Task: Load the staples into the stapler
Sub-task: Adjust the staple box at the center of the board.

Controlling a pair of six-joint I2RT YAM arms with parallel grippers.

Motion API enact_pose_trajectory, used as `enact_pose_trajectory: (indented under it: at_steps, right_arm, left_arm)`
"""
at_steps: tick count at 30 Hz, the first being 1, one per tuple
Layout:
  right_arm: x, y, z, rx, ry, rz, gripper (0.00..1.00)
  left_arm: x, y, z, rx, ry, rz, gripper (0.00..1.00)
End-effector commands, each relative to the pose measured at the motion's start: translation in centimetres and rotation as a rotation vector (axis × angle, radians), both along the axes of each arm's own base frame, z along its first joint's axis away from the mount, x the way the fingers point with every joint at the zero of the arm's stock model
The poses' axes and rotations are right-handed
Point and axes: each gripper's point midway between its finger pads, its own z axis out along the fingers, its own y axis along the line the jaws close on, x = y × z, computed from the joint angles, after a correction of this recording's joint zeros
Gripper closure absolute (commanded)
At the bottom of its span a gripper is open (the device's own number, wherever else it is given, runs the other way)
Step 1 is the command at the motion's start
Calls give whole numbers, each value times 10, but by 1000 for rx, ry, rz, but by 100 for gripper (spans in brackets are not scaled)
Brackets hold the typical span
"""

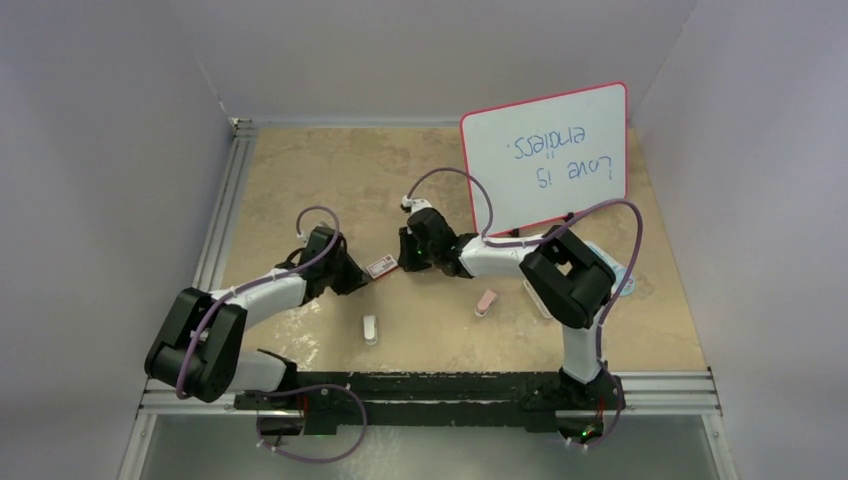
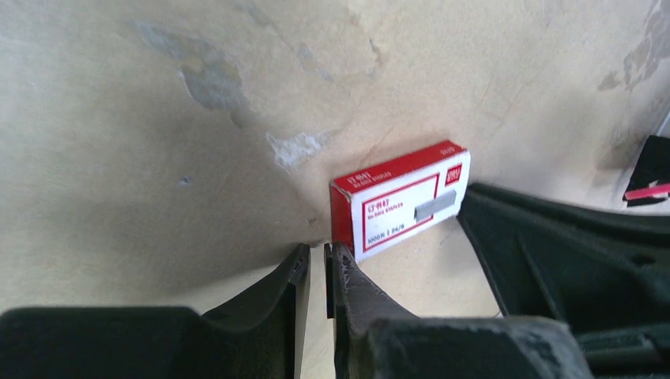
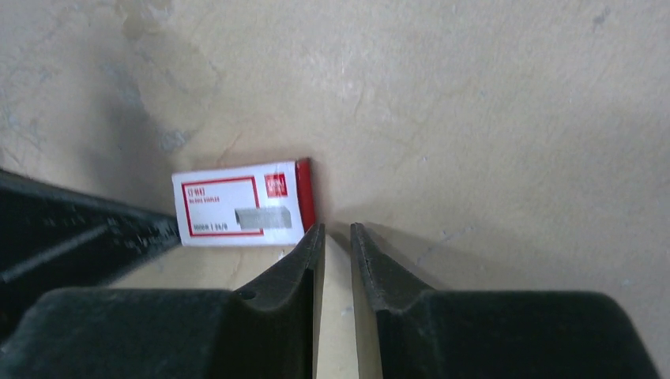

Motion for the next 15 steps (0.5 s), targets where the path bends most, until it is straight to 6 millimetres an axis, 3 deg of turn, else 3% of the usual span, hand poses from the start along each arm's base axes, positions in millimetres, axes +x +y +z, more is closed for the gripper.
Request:
enact_pose_trajectory:
  at_steps: [1, 3, 7, 10, 13, 15]
  right_arm:
    - [-16, -10, 6, -9, -3, 44, 78]
    - [-12, -19, 12, -28, -20, -2, 78]
    - [13, -21, 50, -29, -152, -62, 78]
    - [29, -5, 86, -7, -310, 41, 71]
    - [27, 18, 107, 20, -413, 239, 54]
    - [36, 30, 119, 23, -479, 286, 49]
  left_arm:
    - [11, 26, -4, 93, -18, 16, 86]
    - [15, 33, -1, 91, -19, 31, 85]
    - [21, 37, 12, 44, -47, 32, 85]
    - [23, 31, 21, 8, -59, -2, 82]
    - [19, 20, 27, -48, -49, -32, 78]
    - [13, 13, 28, -98, -47, -46, 76]
